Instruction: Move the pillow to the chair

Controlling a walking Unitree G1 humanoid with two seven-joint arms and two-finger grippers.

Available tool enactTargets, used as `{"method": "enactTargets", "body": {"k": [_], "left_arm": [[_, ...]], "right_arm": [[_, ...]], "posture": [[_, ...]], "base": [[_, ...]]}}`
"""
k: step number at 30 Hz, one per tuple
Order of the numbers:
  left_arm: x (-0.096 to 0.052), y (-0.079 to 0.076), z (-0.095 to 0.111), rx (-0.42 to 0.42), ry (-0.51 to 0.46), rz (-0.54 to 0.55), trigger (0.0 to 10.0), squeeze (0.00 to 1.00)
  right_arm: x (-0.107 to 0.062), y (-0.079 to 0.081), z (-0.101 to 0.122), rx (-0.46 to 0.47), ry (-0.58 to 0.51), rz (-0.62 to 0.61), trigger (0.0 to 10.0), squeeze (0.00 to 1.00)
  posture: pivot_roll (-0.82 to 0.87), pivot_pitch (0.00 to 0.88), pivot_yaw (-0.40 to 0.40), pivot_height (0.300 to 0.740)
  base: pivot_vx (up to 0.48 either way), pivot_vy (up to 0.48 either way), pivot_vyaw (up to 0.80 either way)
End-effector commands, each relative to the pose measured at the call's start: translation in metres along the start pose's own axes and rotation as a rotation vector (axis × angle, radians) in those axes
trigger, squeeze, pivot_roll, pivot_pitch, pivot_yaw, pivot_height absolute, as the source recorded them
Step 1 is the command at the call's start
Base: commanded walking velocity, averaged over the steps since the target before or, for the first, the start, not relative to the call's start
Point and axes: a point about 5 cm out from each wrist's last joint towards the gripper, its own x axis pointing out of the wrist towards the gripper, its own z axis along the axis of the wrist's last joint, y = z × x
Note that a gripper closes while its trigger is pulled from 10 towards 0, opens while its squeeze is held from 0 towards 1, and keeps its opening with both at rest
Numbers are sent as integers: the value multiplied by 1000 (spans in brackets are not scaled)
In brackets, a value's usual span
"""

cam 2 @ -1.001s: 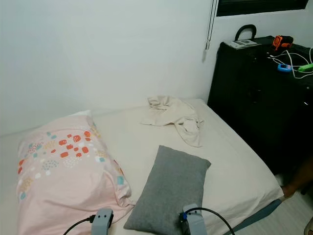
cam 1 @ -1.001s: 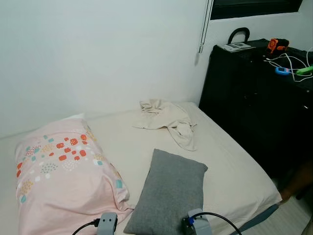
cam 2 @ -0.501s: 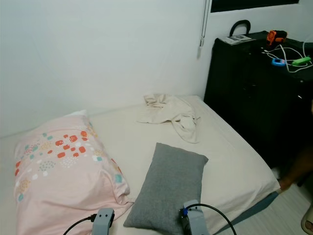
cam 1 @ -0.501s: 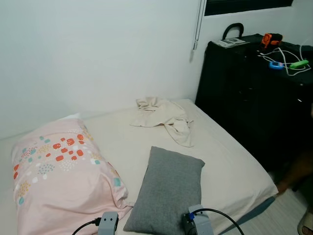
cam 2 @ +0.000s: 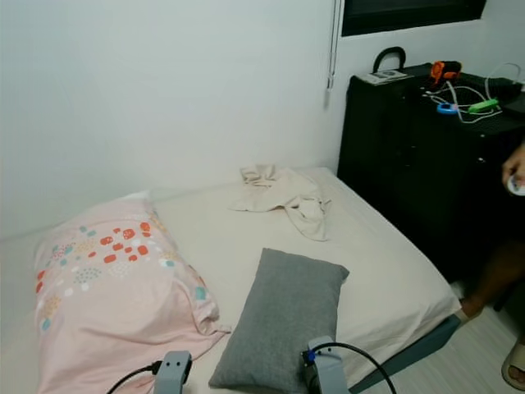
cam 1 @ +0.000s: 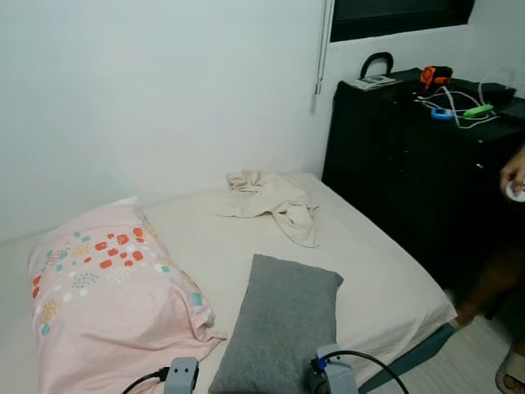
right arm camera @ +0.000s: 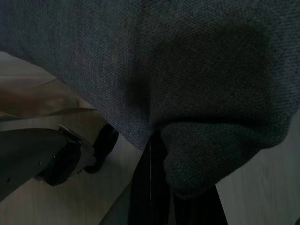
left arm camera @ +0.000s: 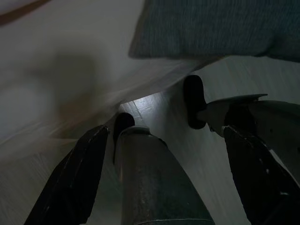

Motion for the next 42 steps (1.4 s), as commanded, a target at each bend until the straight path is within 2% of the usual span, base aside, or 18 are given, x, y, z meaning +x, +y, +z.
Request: {"method": "enactTargets", "body": {"k": [1,10,32,42], "left_arm": [[0,1,-1,17,15,0,10000,0],[0,0,0,21,10,-7,10000,0],[0,0,-2,25,17,-15,10000,0],[-2,1,-9,23,30,-12,10000,0]], "right_arm": [[0,1,-4,5,22,7,10000,0],[-1,2,-4,-2,15,30,10000,0],[-1,6,-8,35,15,68,10000,0],[-1,3,-8,36,15,34,10000,0]], "posture": [[16,0,-13,740],[15,0,-16,740],[12,0,-13,740],[11,0,-11,740]], "base": [[-319,0,0],[-322,0,0],[-343,0,778],[-370,0,0]]}}
